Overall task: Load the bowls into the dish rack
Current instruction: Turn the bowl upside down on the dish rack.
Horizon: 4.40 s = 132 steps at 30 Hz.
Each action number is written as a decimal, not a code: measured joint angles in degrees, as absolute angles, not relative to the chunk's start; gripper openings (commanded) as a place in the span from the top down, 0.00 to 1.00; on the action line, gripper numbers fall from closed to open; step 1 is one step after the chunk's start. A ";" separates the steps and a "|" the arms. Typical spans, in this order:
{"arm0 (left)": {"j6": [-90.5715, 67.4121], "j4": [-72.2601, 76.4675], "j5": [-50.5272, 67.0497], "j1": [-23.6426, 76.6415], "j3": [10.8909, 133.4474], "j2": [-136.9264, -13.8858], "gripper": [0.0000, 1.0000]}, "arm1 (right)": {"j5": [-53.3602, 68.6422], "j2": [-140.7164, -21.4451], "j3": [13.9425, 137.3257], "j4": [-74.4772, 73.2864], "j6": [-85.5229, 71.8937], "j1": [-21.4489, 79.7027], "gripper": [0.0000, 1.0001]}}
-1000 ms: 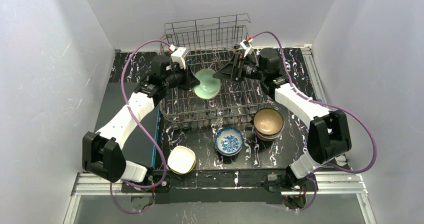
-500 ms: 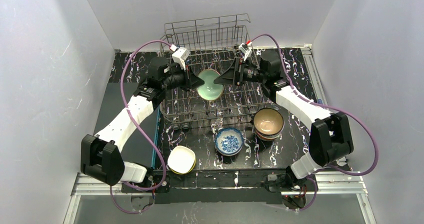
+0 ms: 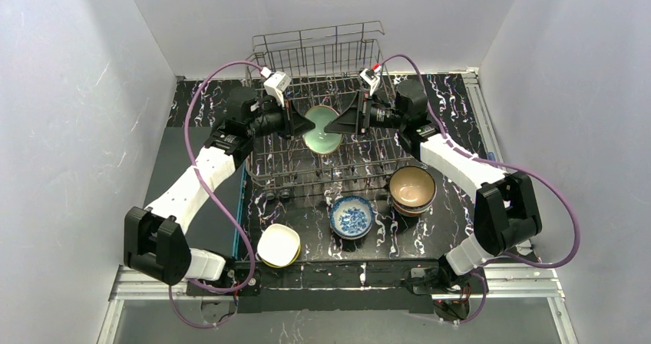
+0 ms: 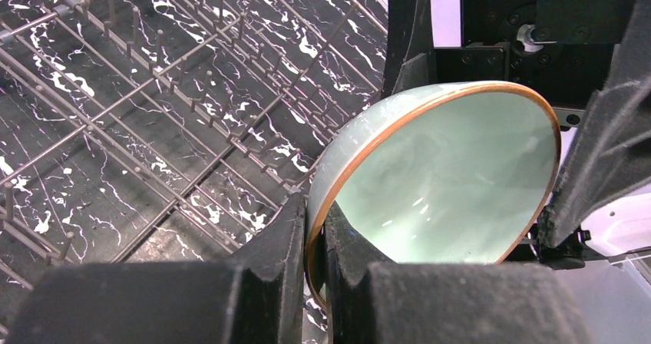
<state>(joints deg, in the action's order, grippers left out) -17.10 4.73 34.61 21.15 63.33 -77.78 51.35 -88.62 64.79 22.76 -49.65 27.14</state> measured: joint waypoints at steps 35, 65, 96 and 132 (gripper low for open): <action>-15.40 0.84 35.27 21.10 64.86 -78.26 1.00 | 55.59 -89.30 64.75 21.93 -50.81 26.48 0.79; -14.17 -3.51 26.22 21.08 68.64 -79.02 0.17 | 42.30 -99.04 82.91 -11.40 -26.20 25.17 0.99; -19.25 -7.29 21.61 7.14 70.24 -78.89 0.07 | 36.49 -107.96 99.33 -17.30 9.34 25.17 0.99; -19.40 -9.63 19.14 4.67 71.02 -81.10 0.09 | 46.76 -133.80 128.27 -14.24 51.75 27.42 0.99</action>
